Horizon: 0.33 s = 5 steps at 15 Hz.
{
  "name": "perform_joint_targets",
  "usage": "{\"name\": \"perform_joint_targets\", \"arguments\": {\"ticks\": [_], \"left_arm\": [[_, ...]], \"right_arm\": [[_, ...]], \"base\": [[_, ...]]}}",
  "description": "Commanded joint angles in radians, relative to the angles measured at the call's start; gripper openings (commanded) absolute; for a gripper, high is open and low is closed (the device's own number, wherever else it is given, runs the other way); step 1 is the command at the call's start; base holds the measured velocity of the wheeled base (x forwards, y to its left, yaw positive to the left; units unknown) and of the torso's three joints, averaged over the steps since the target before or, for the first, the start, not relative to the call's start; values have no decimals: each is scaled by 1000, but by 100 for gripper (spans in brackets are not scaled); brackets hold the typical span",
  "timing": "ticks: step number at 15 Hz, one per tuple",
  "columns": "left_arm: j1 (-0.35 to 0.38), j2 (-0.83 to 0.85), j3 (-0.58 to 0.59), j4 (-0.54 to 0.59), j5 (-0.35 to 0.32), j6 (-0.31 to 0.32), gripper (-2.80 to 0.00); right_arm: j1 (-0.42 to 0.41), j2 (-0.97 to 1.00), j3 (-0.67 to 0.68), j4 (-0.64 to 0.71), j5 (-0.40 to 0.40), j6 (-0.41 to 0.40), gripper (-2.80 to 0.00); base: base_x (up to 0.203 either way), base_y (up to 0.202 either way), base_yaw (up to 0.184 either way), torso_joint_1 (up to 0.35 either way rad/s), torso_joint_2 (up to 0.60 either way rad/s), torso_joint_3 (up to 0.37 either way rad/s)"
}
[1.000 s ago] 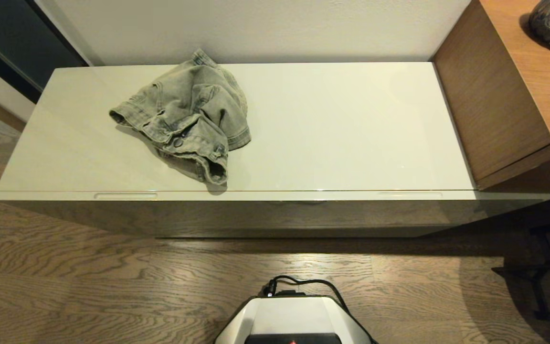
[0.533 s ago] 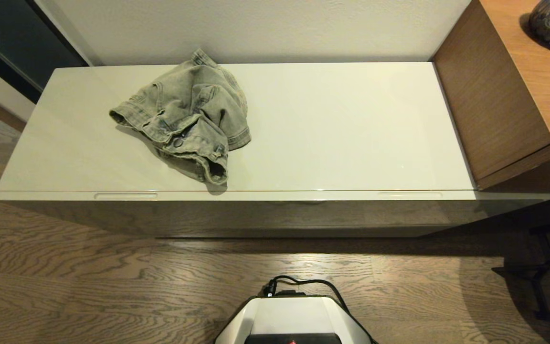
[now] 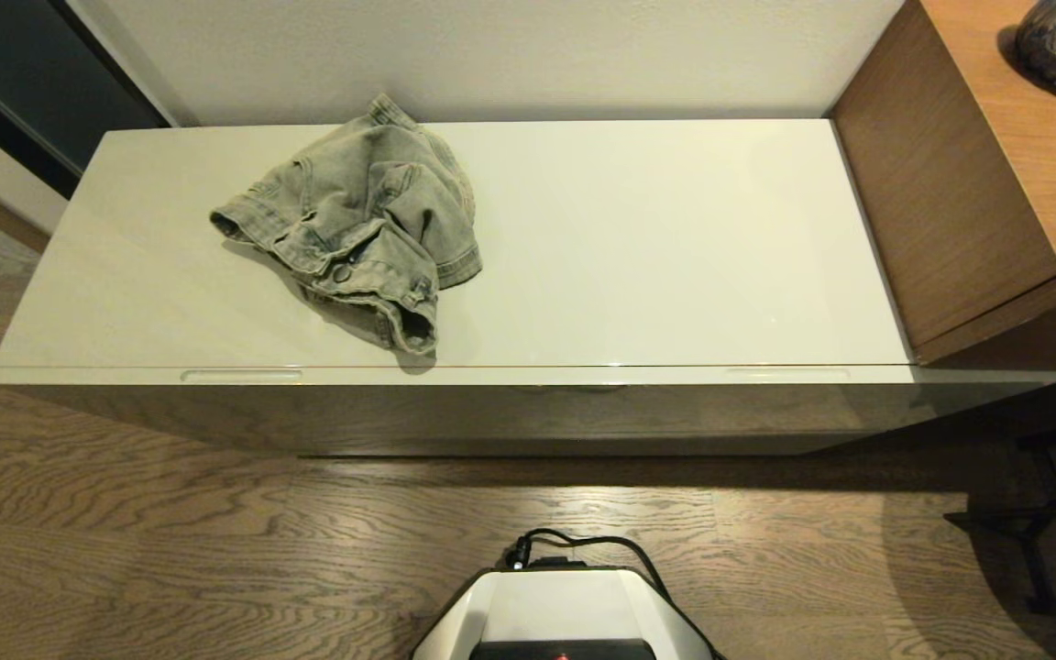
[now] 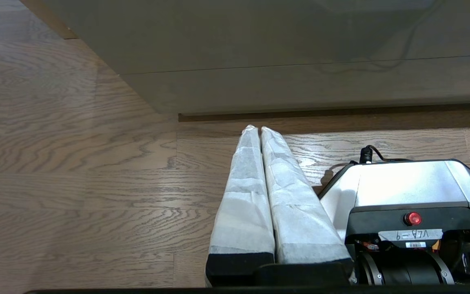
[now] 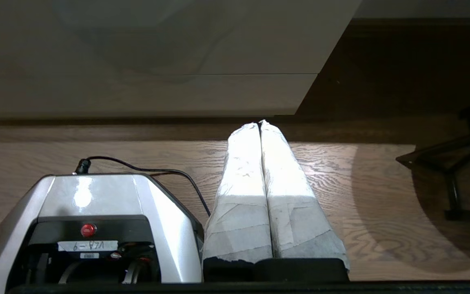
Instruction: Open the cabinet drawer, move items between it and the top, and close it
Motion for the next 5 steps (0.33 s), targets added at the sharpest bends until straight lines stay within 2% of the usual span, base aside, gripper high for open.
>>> {"name": "perform_joint_targets", "arguments": {"ticks": [1,5], "left_arm": [[-1,2,0,0,0,0,-280],[-1,2,0,0,0,0,-280]], "right_arm": [[0,3,2,-6,-6,59,-280],[0,3,2,-5,-7,58,-280]], "base": [[0,0,0,0,0,0],[0,0,0,0,0,0]]}}
